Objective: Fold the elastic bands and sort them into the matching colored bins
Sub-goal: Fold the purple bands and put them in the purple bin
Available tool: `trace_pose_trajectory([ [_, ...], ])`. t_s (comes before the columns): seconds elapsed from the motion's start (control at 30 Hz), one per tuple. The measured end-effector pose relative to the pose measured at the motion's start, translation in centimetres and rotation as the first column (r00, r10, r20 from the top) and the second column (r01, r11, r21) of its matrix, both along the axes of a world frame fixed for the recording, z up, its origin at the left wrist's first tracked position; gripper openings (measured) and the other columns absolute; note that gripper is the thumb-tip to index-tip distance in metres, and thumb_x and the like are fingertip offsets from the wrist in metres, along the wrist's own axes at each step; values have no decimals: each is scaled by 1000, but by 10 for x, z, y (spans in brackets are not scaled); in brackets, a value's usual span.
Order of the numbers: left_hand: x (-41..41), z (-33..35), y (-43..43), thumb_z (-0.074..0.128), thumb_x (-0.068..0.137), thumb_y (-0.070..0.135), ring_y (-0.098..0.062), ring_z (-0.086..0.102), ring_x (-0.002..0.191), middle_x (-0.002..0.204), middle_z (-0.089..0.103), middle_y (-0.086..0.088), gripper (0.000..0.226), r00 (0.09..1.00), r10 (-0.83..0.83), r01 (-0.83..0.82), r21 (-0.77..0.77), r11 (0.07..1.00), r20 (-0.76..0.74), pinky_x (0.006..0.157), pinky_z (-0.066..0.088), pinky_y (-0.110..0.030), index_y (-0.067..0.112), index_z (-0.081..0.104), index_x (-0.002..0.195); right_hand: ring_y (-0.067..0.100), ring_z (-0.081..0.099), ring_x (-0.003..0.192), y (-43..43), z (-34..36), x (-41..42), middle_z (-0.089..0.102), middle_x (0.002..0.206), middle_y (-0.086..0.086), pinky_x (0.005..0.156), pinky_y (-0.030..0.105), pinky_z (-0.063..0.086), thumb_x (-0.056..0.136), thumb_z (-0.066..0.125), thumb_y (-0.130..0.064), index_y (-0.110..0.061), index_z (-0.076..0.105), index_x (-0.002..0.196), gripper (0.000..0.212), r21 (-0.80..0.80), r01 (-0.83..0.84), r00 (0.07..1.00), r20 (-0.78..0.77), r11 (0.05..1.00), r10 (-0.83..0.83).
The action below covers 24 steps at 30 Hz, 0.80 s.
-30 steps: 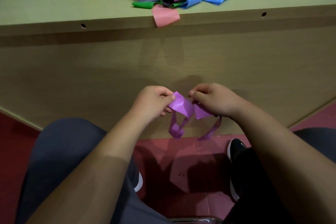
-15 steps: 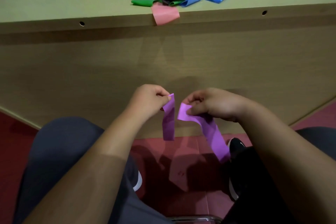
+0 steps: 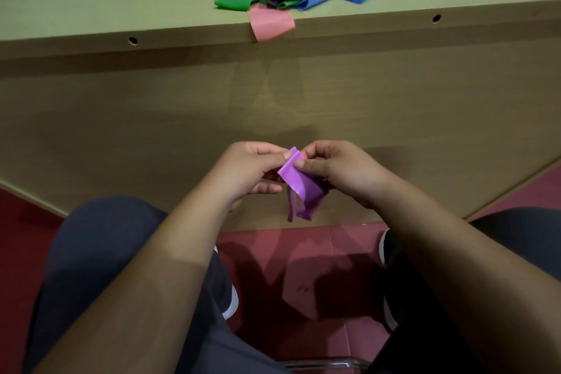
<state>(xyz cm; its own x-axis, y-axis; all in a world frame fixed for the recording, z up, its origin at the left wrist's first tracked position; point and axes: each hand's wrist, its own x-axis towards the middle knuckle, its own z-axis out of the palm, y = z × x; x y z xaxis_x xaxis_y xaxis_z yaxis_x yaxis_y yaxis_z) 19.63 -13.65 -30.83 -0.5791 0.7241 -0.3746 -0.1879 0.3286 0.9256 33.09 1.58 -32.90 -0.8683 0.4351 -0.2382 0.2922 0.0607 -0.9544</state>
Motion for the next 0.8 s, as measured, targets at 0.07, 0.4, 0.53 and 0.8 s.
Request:
trace_pose_trajectory([
  [0.07, 1, 0, 1, 75, 97, 19, -10, 71, 76, 88, 78, -6, 13, 1000, 3, -3, 13, 1000, -3, 65, 64, -28, 11, 81, 105, 13, 55, 64, 0, -2, -1, 68, 74, 3, 61, 27, 43, 99, 77, -18, -7, 74, 101, 12, -11, 16, 1000, -12, 1000, -16],
  [0.4, 0, 0, 1, 74, 99, 24, -15, 70, 77, 91, 77, -11, 19, 1000, -11, 11, 36, 999, -3, 71, 65, -34, 9, 81, 108, 16, 58, 65, 1, -5, -4, 70, 74, 5, 63, 31, 45, 99, 77, -21, -15, 72, 94, 9, -66, 42, 998, -35, 997, -44],
  [0.53, 0, 0, 0, 74, 99, 25, -13, 70, 79, 89, 78, -7, 17, 1000, -6, 7, 52, 999, -14, 72, 64, -35, 11, 81, 106, 10, 56, 61, 1, -6, -5, 69, 70, -1, 61, 28, 44, 99, 76, -19, -14, 71, 96, 8, -43, 50, 998, -28, 998, -51],
  [0.8, 1, 2, -1, 74, 99, 23, -9, 73, 81, 88, 79, -4, 14, 1000, 0, 1, 58, 998, -19, 77, 65, -39, 13, 82, 104, 13, 59, 65, 0, -3, -3, 72, 75, 2, 66, 30, 48, 100, 76, -20, -10, 74, 97, 10, -57, 55, 998, -32, 997, -57],
])
